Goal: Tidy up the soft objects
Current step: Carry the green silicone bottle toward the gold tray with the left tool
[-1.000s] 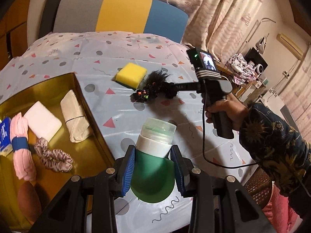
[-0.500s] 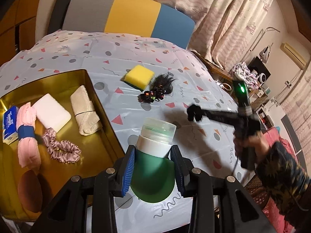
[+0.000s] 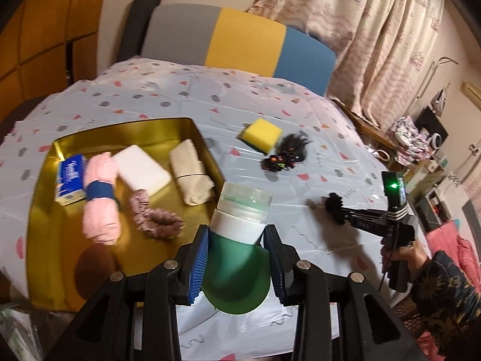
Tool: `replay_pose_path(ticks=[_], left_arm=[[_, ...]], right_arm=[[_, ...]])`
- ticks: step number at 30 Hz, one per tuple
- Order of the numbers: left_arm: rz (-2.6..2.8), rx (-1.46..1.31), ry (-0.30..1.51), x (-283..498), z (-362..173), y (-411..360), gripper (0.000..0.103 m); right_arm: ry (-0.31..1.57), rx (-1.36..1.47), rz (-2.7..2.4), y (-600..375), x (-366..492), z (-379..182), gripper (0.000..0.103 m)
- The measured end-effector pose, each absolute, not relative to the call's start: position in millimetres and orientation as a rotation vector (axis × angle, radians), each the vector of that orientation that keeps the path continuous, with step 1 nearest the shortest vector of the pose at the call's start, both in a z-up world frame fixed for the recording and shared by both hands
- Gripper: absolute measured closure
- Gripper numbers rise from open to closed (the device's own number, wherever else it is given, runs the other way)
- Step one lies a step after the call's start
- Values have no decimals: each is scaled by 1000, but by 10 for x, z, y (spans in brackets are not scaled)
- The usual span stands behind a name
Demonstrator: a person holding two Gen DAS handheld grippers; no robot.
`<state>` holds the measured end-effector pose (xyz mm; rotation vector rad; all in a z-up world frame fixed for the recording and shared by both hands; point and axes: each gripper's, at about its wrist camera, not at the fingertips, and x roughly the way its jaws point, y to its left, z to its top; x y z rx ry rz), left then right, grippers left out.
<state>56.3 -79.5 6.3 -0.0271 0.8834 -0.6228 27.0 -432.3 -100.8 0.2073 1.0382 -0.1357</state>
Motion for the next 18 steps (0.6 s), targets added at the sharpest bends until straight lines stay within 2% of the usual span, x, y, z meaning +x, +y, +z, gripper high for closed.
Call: replay_pose_path(ticks=[18], left_arm=[[-520, -13, 860, 531, 17, -514, 66]], right_arm=[[1027, 203, -141, -4302, 272, -1055, 89]])
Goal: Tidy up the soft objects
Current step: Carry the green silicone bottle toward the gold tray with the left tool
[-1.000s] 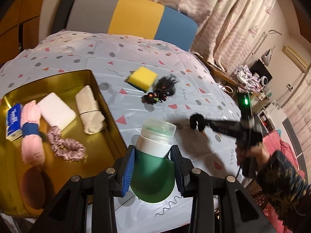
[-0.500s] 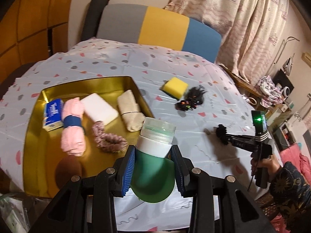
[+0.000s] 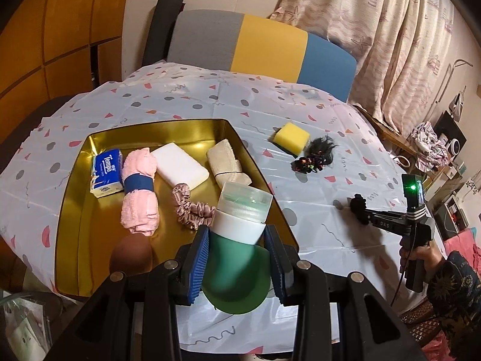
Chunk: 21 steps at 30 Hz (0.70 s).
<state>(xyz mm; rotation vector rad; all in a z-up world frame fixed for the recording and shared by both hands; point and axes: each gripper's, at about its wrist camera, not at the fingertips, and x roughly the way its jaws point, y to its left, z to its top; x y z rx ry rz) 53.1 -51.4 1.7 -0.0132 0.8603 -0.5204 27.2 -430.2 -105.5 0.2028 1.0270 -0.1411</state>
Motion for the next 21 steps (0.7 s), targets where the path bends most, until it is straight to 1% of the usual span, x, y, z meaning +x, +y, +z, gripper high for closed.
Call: replay_pose_path(ticks=[8, 21], left_arm=[[-485, -68, 870, 609, 7, -309, 66], [-282, -191, 868, 825, -45, 517, 66]], right_arm=[[1027, 179, -145, -4279, 279, -1055, 89], [1031, 167, -147, -4273, 303, -1057, 89]])
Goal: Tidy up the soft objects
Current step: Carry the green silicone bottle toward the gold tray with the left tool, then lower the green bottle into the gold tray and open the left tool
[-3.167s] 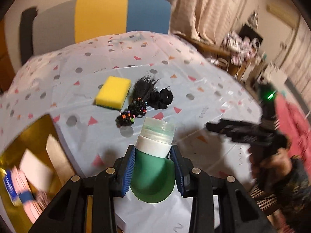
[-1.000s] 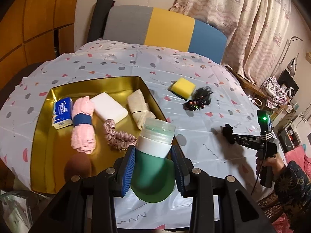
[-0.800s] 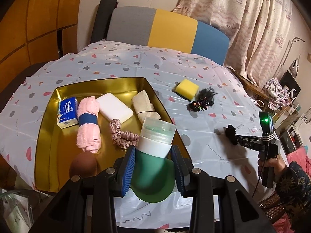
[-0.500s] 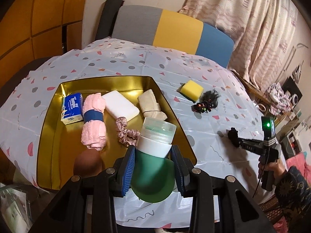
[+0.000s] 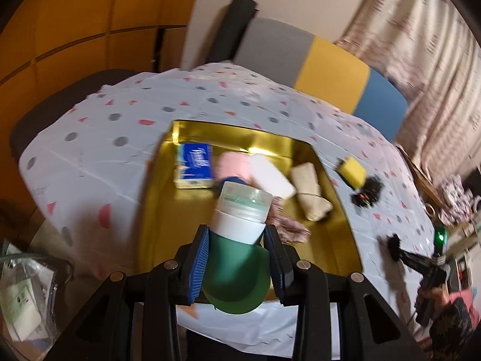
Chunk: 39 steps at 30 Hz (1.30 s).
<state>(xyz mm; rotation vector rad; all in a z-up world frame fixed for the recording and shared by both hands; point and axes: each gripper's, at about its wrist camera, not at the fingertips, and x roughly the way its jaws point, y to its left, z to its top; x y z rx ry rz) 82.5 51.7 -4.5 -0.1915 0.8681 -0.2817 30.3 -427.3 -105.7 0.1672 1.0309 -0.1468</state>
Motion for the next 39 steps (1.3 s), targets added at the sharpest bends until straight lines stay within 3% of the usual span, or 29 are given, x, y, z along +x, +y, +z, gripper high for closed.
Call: replay_pose_path(ticks=[12, 23, 39], left_arm=[[-225, -261, 956, 1327, -310, 644, 66], [-168, -160, 1034, 1671, -617, 450, 65], [-142, -49, 940, 1451, -373, 328, 52]], right_arm=[[1034, 157, -148, -4277, 311, -1057, 89], [1035, 151, -147, -4274, 311, -1056, 89], [1037, 132, -149, -4266, 324, -1054, 89]])
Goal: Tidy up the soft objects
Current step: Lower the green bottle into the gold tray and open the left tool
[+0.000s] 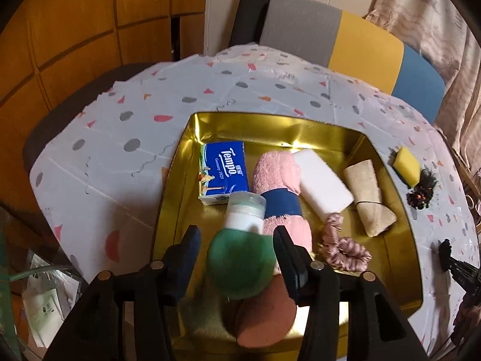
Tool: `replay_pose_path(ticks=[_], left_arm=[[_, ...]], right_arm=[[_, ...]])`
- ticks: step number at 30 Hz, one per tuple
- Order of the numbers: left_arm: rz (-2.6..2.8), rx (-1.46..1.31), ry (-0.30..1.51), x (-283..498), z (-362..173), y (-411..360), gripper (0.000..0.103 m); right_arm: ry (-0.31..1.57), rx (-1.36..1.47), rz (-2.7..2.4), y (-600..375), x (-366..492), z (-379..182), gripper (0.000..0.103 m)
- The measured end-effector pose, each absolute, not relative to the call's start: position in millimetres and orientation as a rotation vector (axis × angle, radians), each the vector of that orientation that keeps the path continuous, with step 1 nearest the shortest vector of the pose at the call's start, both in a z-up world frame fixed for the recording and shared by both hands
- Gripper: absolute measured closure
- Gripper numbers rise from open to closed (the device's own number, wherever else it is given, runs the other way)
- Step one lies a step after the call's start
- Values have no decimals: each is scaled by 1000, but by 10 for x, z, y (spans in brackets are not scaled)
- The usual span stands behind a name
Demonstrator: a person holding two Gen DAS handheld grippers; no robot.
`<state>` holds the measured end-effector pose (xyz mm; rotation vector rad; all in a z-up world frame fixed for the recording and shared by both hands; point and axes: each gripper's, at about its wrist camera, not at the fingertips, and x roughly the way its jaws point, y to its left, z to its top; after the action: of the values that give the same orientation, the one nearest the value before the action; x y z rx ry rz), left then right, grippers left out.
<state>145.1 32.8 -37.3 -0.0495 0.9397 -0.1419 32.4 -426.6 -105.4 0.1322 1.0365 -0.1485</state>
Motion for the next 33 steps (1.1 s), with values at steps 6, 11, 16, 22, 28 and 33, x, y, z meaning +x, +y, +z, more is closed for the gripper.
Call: replay_pose_path(ticks=[6, 11, 16, 22, 28, 33], left_arm=[[-160, -69, 909, 1154, -226, 264, 51], [-187, -86, 893, 974, -155, 176, 51], [-220, -73, 885, 863, -98, 79, 50], [-236, -72, 877, 791, -54, 51, 50], [-249, -70, 877, 729, -52, 56, 50], [-257, -74, 869, 687, -37, 83, 50]], right_arm=[[1036, 127, -151, -4261, 325, -1051, 89], [1033, 127, -152, -4255, 322, -1051, 89], [1033, 120, -156, -4238, 315, -1050, 89], [1042, 122, -168, -4228, 329, -1045, 89], [1050, 118, -196, -4201, 337, -1040, 89], [1057, 134, -197, -4164, 330, -985, 89]])
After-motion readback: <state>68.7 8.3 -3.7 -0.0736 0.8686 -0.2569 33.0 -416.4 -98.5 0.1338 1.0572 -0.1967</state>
